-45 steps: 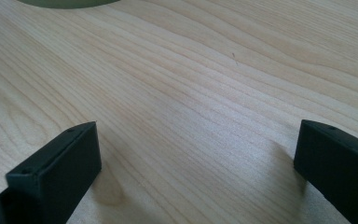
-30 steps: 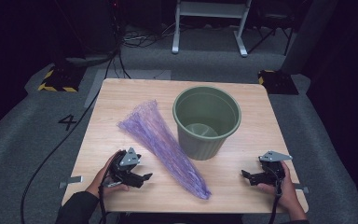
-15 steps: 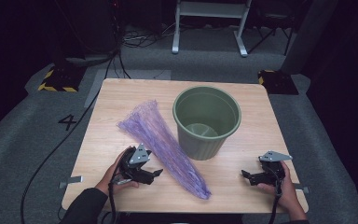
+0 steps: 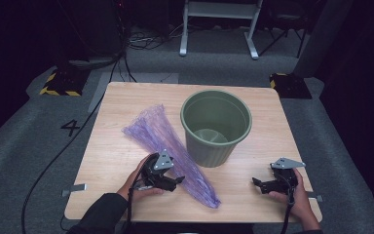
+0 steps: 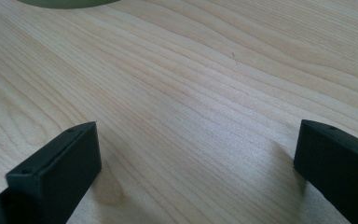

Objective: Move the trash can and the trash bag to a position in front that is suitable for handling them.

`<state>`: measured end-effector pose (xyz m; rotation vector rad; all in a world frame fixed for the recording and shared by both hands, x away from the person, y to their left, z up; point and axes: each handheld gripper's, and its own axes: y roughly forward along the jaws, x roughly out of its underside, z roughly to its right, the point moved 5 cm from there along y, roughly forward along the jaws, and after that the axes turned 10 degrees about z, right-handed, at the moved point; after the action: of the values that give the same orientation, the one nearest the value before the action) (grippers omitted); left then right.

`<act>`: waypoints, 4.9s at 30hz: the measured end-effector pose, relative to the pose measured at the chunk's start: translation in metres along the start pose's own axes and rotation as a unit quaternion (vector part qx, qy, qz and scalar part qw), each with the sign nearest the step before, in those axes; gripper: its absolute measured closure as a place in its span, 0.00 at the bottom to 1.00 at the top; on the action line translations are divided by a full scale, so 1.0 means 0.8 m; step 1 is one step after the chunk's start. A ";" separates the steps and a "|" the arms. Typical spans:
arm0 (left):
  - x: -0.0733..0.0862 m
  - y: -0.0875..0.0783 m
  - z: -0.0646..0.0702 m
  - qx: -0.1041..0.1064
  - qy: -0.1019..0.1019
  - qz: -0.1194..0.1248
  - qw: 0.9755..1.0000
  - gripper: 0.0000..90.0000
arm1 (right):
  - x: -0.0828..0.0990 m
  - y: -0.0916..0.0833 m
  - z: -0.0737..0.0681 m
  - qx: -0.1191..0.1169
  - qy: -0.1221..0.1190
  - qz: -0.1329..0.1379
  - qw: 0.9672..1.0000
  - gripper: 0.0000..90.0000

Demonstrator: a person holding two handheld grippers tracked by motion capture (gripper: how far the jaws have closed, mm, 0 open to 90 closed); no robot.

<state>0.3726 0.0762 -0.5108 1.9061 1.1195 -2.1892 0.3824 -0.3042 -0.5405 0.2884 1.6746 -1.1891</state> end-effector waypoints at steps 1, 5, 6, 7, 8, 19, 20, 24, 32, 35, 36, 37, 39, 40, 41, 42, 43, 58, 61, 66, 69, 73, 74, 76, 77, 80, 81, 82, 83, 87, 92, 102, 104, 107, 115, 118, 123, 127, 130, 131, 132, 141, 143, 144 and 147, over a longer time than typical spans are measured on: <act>0.001 0.005 0.000 0.009 -0.002 0.002 1.000 0.22 | 0.000 0.000 0.000 0.000 0.000 0.000 1.000 0.00; 0.003 0.015 0.001 0.024 0.002 -0.004 1.000 0.23 | 0.000 0.000 0.000 0.000 0.000 0.000 1.000 0.00; 0.005 0.019 0.000 0.022 0.002 -0.011 1.000 0.24 | 0.000 0.000 0.000 0.000 0.000 0.000 1.000 0.00; 0.007 0.025 0.000 0.027 0.000 -0.015 1.000 0.29 | 0.000 0.000 0.000 0.000 0.001 0.000 1.000 0.00; 0.008 0.027 -0.001 0.028 0.000 -0.018 0.999 0.30 | 0.000 0.000 0.000 0.001 0.001 0.000 1.000 0.00; 0.018 0.029 -0.016 0.037 -0.004 -0.033 0.999 0.50 | 0.000 0.000 0.000 0.002 0.002 -0.001 1.000 0.00; 0.018 0.029 -0.016 0.037 -0.004 -0.033 0.999 0.53 | 0.000 0.000 0.000 0.002 0.002 -0.001 1.000 0.00; 0.020 0.026 -0.020 0.041 0.003 -0.032 0.999 0.59 | 0.000 -0.001 0.000 0.002 0.002 -0.001 1.000 0.00; 0.024 0.017 -0.029 0.038 0.010 -0.034 0.999 0.64 | 0.000 -0.001 0.000 0.002 0.002 -0.001 1.000 0.00; 0.027 0.014 -0.035 0.031 0.006 -0.031 0.999 0.65 | 0.000 -0.001 0.000 0.002 0.002 -0.001 1.000 0.00; 0.028 0.012 -0.036 0.030 0.005 -0.031 0.999 0.65 | 0.000 -0.001 0.000 0.002 0.002 -0.001 1.000 0.00; 0.028 0.011 -0.038 0.029 0.004 -0.032 0.999 0.65 | 0.000 -0.001 0.000 0.002 0.002 -0.001 1.000 0.00; 0.030 0.008 -0.041 0.025 0.002 -0.031 0.999 0.65 | 0.000 -0.001 0.000 0.002 0.002 -0.001 1.000 0.00; 0.031 0.007 -0.043 0.024 0.002 -0.032 0.999 0.65 | 0.000 -0.001 0.000 0.002 0.002 -0.001 1.000 0.00; 0.032 0.005 -0.045 0.022 0.003 -0.032 0.999 0.65 | 0.000 -0.001 0.000 0.002 0.002 -0.001 1.000 0.00; 0.033 0.004 -0.047 0.021 0.002 -0.031 0.999 0.65 | 0.000 -0.001 0.000 0.002 0.002 -0.001 1.000 0.00; 0.035 0.000 -0.053 0.017 -0.001 -0.030 0.999 0.65 | 0.000 -0.001 0.000 0.002 0.002 -0.001 1.000 0.00; 0.054 -0.031 -0.089 -0.013 -0.018 -0.026 0.999 0.65 | 0.000 -0.001 0.000 0.002 0.002 -0.001 1.000 0.00; 0.057 -0.038 -0.095 -0.021 -0.024 -0.028 0.999 0.64 | 0.000 -0.001 0.000 0.002 0.002 -0.001 1.000 0.00; 0.060 -0.043 -0.096 -0.023 -0.026 -0.030 0.999 0.53 | 0.000 -0.001 0.000 0.002 0.002 -0.001 1.000 0.00; 0.059 -0.042 -0.092 -0.025 -0.026 -0.034 0.999 0.49 | 0.000 -0.001 0.000 0.002 0.002 -0.001 1.000 0.00; 0.057 -0.042 -0.090 -0.024 -0.027 -0.031 0.999 0.45 | 0.000 -0.001 0.000 0.002 0.002 -0.001 1.000 0.00; 0.056 -0.043 -0.090 -0.028 -0.027 -0.027 0.999 0.44 | 0.000 -0.001 0.000 0.002 0.002 -0.001 1.000 0.00; 0.052 -0.046 -0.089 -0.036 -0.027 -0.017 0.999 0.42 | 0.000 -0.001 0.000 0.002 0.002 -0.001 1.000 0.00; 0.049 -0.049 -0.088 -0.041 -0.028 -0.012 0.999 0.37 | 0.000 -0.001 0.000 0.001 0.002 -0.001 1.000 0.00; 0.045 -0.054 -0.088 -0.056 -0.023 -0.012 0.998 0.32 | 0.000 -0.001 0.000 0.001 0.001 -0.001 1.000 0.00; 0.042 -0.059 -0.088 -0.060 -0.025 -0.004 0.998 0.31 | 0.000 -0.001 0.000 0.001 0.001 -0.001 1.000 0.00; 0.041 -0.063 -0.088 -0.059 -0.031 0.002 0.998 0.30 | 0.000 -0.001 0.000 0.000 0.000 -0.001 1.000 0.00; 0.040 -0.066 -0.088 -0.058 -0.037 0.006 0.998 0.28 | 0.000 -0.001 0.000 -0.001 0.000 -0.001 1.000 0.01; 0.042 -0.074 -0.089 -0.064 -0.044 0.008 0.997 0.20 | 0.000 -0.001 0.000 -0.002 -0.001 0.002 1.000 0.03; 0.051 -0.083 -0.091 -0.070 -0.045 -0.001 0.996 0.18 | 0.000 -0.003 0.002 0.000 0.000 0.010 1.000 0.09; 0.075 -0.102 -0.090 -0.089 -0.040 -0.029 0.995 0.18 | -0.013 -0.013 -0.005 -0.008 -0.003 0.037 0.999 0.18; 0.080 -0.104 -0.088 -0.097 -0.044 -0.036 0.994 0.18 | -0.017 -0.015 -0.007 -0.012 -0.003 0.044 0.999 0.18; 0.090 -0.105 -0.086 -0.096 -0.041 -0.051 0.993 0.18 | -0.032 -0.022 -0.017 -0.022 -0.013 0.061 0.998 0.19; 0.102 -0.110 -0.090 -0.096 -0.069 -0.050 0.992 0.18 | -0.104 -0.052 -0.055 -0.070 -0.045 0.117 0.990 0.18; 0.104 -0.112 -0.092 -0.096 -0.072 -0.047 0.992 0.18 | -0.127 -0.059 -0.066 -0.078 -0.064 0.127 0.987 0.18; 0.105 -0.113 -0.094 -0.095 -0.073 -0.044 0.992 0.17 | -0.171 -0.070 -0.086 -0.083 -0.099 0.142 0.981 0.20; 0.105 -0.112 -0.093 -0.096 -0.072 -0.046 0.992 0.17 | -0.195 -0.077 -0.095 -0.081 -0.111 0.154 0.978 0.20; 0.104 -0.111 -0.093 -0.096 -0.071 -0.047 0.992 0.16 | -0.213 -0.082 -0.100 -0.087 -0.123 0.161 0.975 0.21; 0.104 -0.111 -0.093 -0.096 -0.071 -0.047 0.992 0.16 | -0.218 -0.084 -0.102 -0.088 -0.124 0.163 0.975 0.22; 0.104 -0.110 -0.093 -0.098 -0.072 -0.048 0.991 0.16 | -0.218 -0.084 -0.102 -0.088 -0.124 0.163 0.975 0.22; 0.104 -0.110 -0.093 -0.097 -0.072 -0.048 0.992 0.15 | -0.252 -0.075 -0.124 -0.110 -0.141 0.161 0.971 0.23; 0.104 -0.110 -0.093 -0.097 -0.072 -0.048 0.992 0.15 | -0.253 -0.072 -0.128 -0.113 -0.147 0.157 0.970 0.24; 0.104 -0.110 -0.093 -0.097 -0.071 -0.047 0.992 0.15 | -0.255 -0.070 -0.133 -0.118 -0.152 0.153 0.969 0.27; 0.104 -0.110 -0.093 -0.096 -0.071 -0.048 0.992 0.15 | -0.257 -0.060 -0.145 -0.132 -0.163 0.136 0.968 0.34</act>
<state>0.3748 0.2151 -0.5398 1.6255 1.3651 -2.1330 0.3754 -0.1645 -0.3441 0.1400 1.4296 -0.7532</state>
